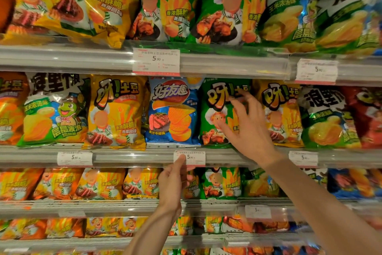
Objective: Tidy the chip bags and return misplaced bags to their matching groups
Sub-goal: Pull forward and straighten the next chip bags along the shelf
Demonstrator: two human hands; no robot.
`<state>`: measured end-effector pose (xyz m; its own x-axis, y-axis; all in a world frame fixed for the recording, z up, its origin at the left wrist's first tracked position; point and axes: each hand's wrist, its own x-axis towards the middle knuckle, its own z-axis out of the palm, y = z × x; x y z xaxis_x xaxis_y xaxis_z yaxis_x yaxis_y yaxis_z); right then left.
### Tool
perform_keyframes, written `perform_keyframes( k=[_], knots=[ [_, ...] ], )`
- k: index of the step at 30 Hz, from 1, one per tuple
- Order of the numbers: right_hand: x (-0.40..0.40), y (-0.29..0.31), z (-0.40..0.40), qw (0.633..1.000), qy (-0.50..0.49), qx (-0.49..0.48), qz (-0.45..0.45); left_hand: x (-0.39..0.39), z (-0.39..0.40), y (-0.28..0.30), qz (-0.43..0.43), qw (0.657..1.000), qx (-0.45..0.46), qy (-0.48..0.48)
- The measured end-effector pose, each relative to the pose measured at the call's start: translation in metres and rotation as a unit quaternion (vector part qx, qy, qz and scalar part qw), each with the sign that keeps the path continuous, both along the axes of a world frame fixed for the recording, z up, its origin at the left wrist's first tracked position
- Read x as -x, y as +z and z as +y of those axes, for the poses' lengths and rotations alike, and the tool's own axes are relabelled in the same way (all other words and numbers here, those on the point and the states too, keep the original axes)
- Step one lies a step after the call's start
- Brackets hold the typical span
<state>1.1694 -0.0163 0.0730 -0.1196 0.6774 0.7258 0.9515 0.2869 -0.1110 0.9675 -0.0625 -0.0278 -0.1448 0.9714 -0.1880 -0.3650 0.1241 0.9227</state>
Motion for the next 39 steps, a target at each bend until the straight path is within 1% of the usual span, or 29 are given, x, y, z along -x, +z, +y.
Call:
perform_keyframes(
  k=[2, 5, 7, 12, 20, 27, 31, 35, 37, 39],
  knots=[
    [-0.015, -0.007, -0.006, 0.998, 0.008, 0.044, 0.050, -0.002, 0.000, -0.001, -0.001, 1.000, -0.004, 0.000],
    [-0.023, -0.014, -0.015, 0.984, 0.009, 0.136, 0.119, -0.007, 0.000, -0.002, 0.002, 1.000, -0.007, -0.006],
    [-0.021, -0.019, -0.018, 0.979, 0.005, 0.163, 0.121, -0.008, 0.002, -0.004, 0.008, 1.000, -0.006, -0.004],
    [-0.007, -0.024, -0.015, 0.983, 0.011, 0.144, 0.117, -0.005, 0.005, -0.008, 0.020, 1.000, 0.000, -0.008],
    [-0.005, -0.030, -0.014, 0.981, 0.016, 0.149, 0.126, -0.005, 0.008, -0.007, 0.052, 0.999, 0.004, 0.006],
    [-0.004, -0.031, -0.016, 0.981, 0.012, 0.144, 0.126, -0.008, 0.010, -0.006, 0.052, 0.998, 0.033, 0.027],
    [-0.003, -0.032, -0.017, 0.981, 0.009, 0.152, 0.122, -0.007, 0.010, -0.006, 0.049, 0.998, 0.031, 0.026],
    [0.002, -0.039, -0.024, 0.976, 0.018, 0.155, 0.155, -0.004, 0.012, -0.010, 0.048, 0.998, 0.024, 0.019],
    [0.005, -0.049, -0.033, 0.979, 0.017, 0.125, 0.159, -0.005, 0.014, -0.012, 0.056, 0.998, 0.023, 0.024],
    [0.005, -0.067, -0.041, 0.987, 0.013, 0.081, 0.138, -0.007, 0.016, -0.014, 0.072, 0.997, 0.011, 0.033]
  ],
)
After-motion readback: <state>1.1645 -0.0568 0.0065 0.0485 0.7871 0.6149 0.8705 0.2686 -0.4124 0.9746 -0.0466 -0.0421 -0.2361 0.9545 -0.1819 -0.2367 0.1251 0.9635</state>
